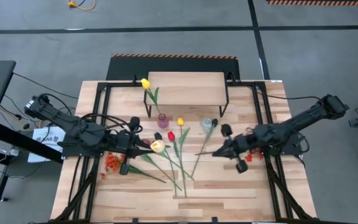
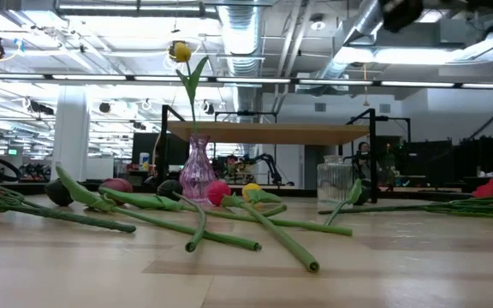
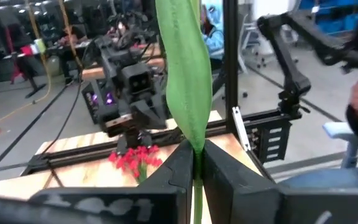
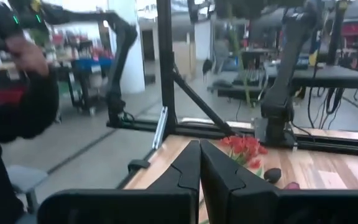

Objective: Pick and place flowers into a vace then onto a shelf
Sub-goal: Put the white tulip into the violet vase

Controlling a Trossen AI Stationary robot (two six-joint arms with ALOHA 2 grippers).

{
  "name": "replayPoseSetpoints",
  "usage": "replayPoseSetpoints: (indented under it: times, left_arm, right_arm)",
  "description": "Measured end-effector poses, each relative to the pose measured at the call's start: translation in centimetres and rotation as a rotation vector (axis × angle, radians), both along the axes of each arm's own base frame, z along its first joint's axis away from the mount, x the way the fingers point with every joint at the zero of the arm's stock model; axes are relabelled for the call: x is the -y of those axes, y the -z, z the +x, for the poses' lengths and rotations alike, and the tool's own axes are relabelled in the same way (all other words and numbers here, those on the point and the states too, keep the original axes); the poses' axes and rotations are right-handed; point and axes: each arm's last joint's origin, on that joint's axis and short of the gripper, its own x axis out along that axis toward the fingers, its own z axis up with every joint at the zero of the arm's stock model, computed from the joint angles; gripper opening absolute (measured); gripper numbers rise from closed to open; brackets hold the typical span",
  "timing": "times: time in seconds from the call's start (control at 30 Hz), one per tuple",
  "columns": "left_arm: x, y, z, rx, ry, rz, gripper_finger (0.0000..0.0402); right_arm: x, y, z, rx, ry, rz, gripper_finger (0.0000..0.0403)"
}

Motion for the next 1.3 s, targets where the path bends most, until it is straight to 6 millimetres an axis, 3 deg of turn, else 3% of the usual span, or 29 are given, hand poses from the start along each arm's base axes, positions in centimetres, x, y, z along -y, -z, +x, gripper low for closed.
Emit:
replayPoseSetpoints:
  times: [0.13, 0.27, 0.5, 0.67, 0.9, 1.3]
  left_arm:
    - [-1.5, 2.1, 1.3, 0.066, 0.006, -0.018, 0.0011]
    - [-3.8, 4.5, 2.2, 0.162, -0.073, -0.052, 0.0011]
    - [-5.7, 7.2, 1.9, 0.319, -0.153, -0.006, 0.0011]
    - [-6.1, 8.7, 1.6, 0.31, -0.259, 0.053, 0.0011]
    - [-6.2, 9.7, 1.5, 0.28, -0.314, 0.096, 0.0011]
    - [-7.1, 9.0, 1.5, 0.336, -0.356, 0.104, 0.0011]
  right_arm:
    - [1.0, 1.1, -2.2, 0.033, 0.025, 0.036, 0.0001]
    - [1.5, 2.1, -3.1, 0.032, 0.101, 0.075, 0.0001]
    - [1.5, 3.4, -3.0, -0.025, 0.123, 0.066, 0.0001]
    - [1.5, 3.8, -2.6, -0.054, 0.168, 0.07, 0.0001]
    - [1.7, 3.9, -2.6, -0.063, 0.245, 0.097, 0.0003]
    - [1.7, 3.9, -2.6, -0.081, 0.241, 0.166, 0.0001]
